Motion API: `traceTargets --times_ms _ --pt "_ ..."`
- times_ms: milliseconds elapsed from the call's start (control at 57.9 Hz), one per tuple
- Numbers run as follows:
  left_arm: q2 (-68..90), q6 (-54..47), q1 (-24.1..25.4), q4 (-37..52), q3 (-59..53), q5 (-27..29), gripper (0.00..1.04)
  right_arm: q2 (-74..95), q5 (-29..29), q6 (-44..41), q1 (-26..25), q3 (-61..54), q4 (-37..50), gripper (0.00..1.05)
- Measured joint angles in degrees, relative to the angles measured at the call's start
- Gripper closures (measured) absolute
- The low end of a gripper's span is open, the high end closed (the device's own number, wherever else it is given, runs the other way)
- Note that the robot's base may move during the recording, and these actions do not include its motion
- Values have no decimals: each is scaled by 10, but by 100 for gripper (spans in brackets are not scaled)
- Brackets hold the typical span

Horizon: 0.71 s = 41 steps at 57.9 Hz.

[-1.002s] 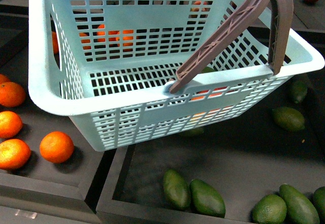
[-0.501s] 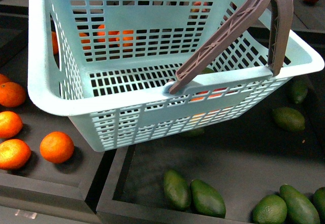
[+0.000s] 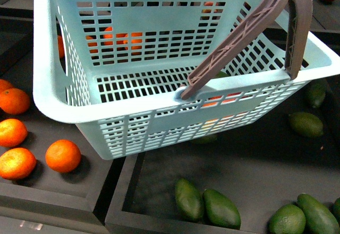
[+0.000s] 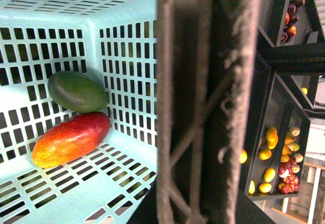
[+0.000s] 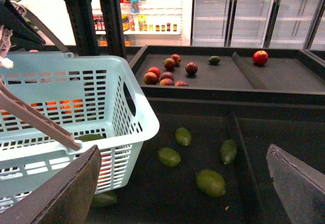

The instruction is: Pick mango and avocado into basket

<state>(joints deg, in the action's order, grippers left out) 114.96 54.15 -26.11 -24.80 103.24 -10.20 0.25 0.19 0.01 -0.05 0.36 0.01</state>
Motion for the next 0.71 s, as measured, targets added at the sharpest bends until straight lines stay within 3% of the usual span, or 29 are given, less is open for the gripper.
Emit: traceTargets --times_ms 242,709 --pt "0 6 -9 0 0 -16 99 0 -1 0 0 0 0 8" --pt "0 -3 4 0 0 8 99 0 -2 0 0 0 -2 8"
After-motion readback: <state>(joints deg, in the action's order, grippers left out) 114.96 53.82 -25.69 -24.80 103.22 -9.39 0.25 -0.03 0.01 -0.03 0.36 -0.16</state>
